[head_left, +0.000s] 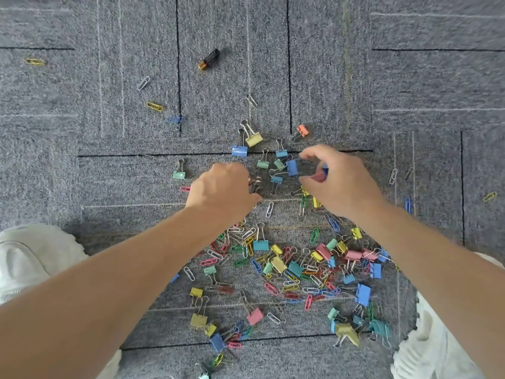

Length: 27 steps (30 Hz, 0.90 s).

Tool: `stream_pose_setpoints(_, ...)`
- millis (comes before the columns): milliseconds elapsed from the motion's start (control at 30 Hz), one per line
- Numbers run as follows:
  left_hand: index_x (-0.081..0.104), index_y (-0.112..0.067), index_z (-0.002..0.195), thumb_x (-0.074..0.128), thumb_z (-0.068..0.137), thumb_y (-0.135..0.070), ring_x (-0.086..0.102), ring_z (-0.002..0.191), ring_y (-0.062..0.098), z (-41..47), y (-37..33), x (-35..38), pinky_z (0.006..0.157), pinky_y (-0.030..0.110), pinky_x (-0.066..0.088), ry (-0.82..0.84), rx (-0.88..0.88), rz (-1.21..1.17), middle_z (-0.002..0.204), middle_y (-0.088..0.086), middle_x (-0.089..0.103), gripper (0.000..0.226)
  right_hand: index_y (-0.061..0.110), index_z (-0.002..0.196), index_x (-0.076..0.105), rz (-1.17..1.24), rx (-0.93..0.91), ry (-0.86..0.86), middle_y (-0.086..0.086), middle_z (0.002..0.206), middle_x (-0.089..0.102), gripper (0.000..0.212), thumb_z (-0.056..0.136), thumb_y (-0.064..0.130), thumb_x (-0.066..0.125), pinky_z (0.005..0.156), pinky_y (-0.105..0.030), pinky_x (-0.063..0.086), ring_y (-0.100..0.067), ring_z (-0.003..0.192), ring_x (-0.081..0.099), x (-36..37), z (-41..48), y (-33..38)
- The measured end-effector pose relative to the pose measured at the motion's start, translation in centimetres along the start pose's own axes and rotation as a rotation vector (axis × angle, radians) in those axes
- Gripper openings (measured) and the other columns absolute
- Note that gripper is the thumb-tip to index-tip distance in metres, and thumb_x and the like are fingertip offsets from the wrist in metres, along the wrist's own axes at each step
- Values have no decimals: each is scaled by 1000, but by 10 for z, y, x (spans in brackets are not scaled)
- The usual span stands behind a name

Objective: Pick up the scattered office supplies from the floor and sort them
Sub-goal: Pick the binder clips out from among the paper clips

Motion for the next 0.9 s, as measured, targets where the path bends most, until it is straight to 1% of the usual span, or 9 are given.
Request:
stream_pose_setpoints(133,66,-14,94,71,89,-34,64,63,13,0,-5,8,50,24,53,46,-6,-36,77,-1,65,21,30,128,60,-231,-109,-57,3,105,61,36,92,29,65,63,-29,50,-15,80,64,11,7,21)
stream_pose_setpoints(267,60,-16,83,64,89,-24,60,58,15,1,-1,7,45,23,49,65,61,-196,74,2,62,10,24,101,62,-272,-154,-99,4,95,54,15,89,31,66,59,-34,55,-22,73,62,13,6,28)
stream_pose_setpoints(400,57,-16,86,63,87,-14,54,59,16,8,11,-10,52,24,54,27,109,-437,78,4,60,6,15,81,58,32,-72,-55,3,78,55,12,85,21,68,57,-22,42,-11,63,51,8,1,11)
stream_pose_setpoints(500,55,-23,99,62,89,-15,55,58,13,13,21,-25,51,25,52,-48,127,-553,78,-2,57,15,10,77,55,223,48,-18,-6,68,56,14,84,13,67,51,-26,36,-13,53,42,0,-7,-6)
stream_pose_setpoints(600,57,-28,101,57,93,-15,47,51,10,14,27,-27,43,20,42,-51,129,-610,74,-3,56,15,8,89,56,417,122,27,-13,73,59,9,85,3,63,46,-22,37,-11,48,46,-5,-13,-14)
stream_pose_setpoints(700,63,-22,98,55,97,-17,48,48,7,15,28,-30,37,14,37,-106,125,-599,77,-1,60,9,19,114,62,599,217,64,-11,87,66,31,89,1,56,41,-21,36,-13,52,54,-7,-14,-19)
stream_pose_setpoints(767,66,-19,102,54,99,-19,48,45,6,18,28,-32,34,14,35,-166,129,-561,76,0,63,12,20,109,68,657,249,92,-7,89,68,31,91,0,52,40,-20,34,-11,53,54,-7,-12,-15)
stream_pose_setpoints(833,66,-16,111,54,101,-25,50,50,11,20,26,-38,41,19,42,-263,153,-449,78,1,64,19,14,95,70,616,210,99,-9,87,67,24,91,-1,51,40,-18,34,-10,52,52,-9,-7,-5)
stream_pose_setpoints(900,63,-13,122,55,101,-30,54,67,16,23,24,-42,60,26,47,-341,154,-326,96,5,65,29,13,86,67,506,153,71,-13,75,62,20,91,2,51,40,-19,34,-11,48,47,-11,0,5)
Point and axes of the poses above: each hand's wrist, its own z-axis towards the middle knuckle, its own x-axis out of the palm, y = z × x, the point moved 7 cm from there along z, towards the middle knuckle
